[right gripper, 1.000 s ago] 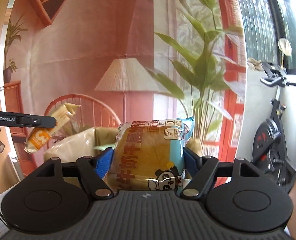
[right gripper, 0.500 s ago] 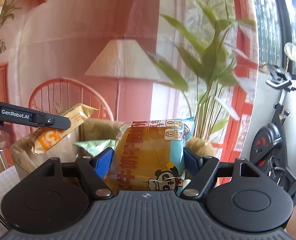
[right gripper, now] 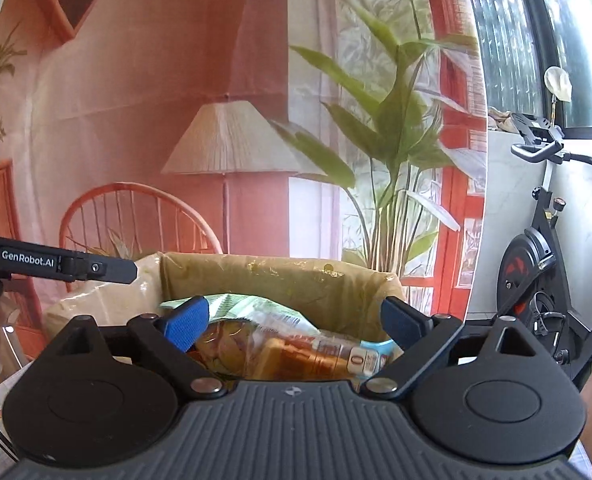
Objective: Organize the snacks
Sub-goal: 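Open both grippers to drop the bar and bun pack into the box, then reach the left gripper to the blue-wrapped snack while the right reaches the red-white packet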
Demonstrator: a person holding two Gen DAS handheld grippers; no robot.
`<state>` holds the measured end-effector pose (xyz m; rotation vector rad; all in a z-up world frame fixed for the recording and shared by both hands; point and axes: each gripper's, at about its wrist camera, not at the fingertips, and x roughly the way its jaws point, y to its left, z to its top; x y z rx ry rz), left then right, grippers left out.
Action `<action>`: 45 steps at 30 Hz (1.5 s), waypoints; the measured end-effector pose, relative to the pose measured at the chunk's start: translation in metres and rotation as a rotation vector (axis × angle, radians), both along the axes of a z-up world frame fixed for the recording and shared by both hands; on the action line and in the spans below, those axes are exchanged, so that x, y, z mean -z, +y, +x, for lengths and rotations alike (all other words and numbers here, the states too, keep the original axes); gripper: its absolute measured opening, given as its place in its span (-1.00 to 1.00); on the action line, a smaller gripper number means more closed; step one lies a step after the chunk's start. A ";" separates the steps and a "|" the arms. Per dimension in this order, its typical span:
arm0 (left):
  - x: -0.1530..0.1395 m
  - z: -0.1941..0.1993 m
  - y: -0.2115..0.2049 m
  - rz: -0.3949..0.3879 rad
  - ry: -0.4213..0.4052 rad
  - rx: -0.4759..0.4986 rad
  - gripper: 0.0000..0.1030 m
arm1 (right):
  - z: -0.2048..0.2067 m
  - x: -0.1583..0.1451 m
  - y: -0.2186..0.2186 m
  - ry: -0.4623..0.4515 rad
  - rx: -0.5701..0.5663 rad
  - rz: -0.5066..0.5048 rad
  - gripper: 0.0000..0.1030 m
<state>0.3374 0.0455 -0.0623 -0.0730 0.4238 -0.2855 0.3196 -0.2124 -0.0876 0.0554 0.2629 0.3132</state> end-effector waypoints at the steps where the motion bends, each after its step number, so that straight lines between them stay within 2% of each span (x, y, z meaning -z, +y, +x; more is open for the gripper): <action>1: -0.001 -0.005 0.003 -0.005 0.002 0.002 0.25 | -0.006 -0.001 0.001 -0.001 -0.001 -0.004 0.84; 4: -0.003 -0.022 0.010 -0.014 0.006 0.006 0.25 | -0.026 -0.001 0.001 -0.005 0.002 -0.007 0.88; 6: -0.002 -0.036 0.015 -0.020 0.011 0.012 0.25 | -0.039 0.000 0.000 -0.004 -0.005 0.010 1.00; 10: 0.009 -0.064 0.025 -0.036 0.038 0.014 0.27 | -0.065 0.010 0.002 0.017 -0.008 0.028 1.00; 20: 0.082 -0.119 0.038 -0.105 0.227 -0.041 0.28 | -0.115 0.063 0.006 0.096 0.013 -0.006 1.00; 27: 0.125 -0.139 0.038 -0.125 0.319 -0.084 0.28 | -0.133 0.110 -0.005 0.228 -0.043 -0.023 0.99; 31: 0.142 -0.143 0.040 -0.160 0.366 -0.107 0.28 | -0.143 0.137 -0.009 0.302 -0.062 -0.047 0.93; 37: 0.160 -0.155 0.039 -0.177 0.404 -0.123 0.28 | -0.150 0.170 -0.010 0.389 -0.123 -0.103 0.67; 40: 0.165 -0.157 0.034 -0.184 0.421 -0.123 0.28 | -0.151 0.179 -0.007 0.403 -0.128 -0.141 0.61; 45: 0.173 -0.159 0.027 -0.183 0.453 -0.121 0.28 | -0.150 0.187 -0.009 0.408 -0.107 -0.144 0.59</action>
